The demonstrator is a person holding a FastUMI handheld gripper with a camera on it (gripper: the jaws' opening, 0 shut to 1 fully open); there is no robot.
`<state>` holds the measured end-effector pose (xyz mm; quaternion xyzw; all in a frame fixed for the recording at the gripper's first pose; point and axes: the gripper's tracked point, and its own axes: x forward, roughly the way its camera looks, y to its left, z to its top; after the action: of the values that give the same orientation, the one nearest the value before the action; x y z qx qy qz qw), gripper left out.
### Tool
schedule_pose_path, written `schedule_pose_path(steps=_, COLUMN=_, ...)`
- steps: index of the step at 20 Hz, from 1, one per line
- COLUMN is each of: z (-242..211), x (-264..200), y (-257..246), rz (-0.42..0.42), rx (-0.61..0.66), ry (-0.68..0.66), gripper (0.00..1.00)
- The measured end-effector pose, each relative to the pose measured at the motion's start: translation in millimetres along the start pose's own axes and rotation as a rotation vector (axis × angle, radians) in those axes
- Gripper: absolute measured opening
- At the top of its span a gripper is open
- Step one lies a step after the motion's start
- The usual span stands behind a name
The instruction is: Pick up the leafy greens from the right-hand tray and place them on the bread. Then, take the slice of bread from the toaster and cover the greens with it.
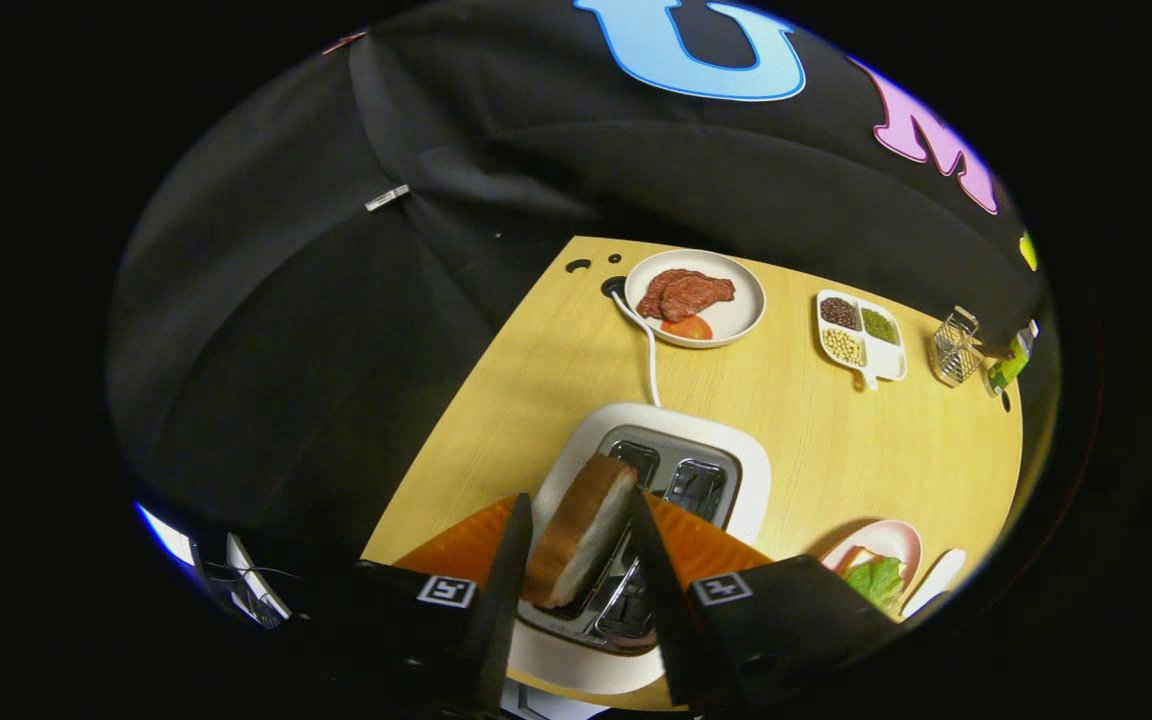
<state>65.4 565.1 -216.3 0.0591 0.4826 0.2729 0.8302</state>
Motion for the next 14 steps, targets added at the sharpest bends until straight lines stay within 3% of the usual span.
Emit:
schedule_pose_path(steps=3, z=-4.5, x=-0.2, y=-6.3, rz=-0.051, rx=0.053, ry=0.018, gripper=0.35)
schedule_pose_path(steps=4, z=-4.2, x=-1.5, y=-10.5, rz=-0.063, rx=0.07, ry=0.015, gripper=0.2)
schedule_pose_path(steps=8, z=-0.6, x=-16.2, y=-7.5, rz=-0.055, rx=0.09, ry=-0.002, gripper=0.11)
schedule_pose_path(steps=14, z=25.5, x=-77.2, y=-3.4, rz=0.028, rx=0.105, ry=-0.095, gripper=0.11)
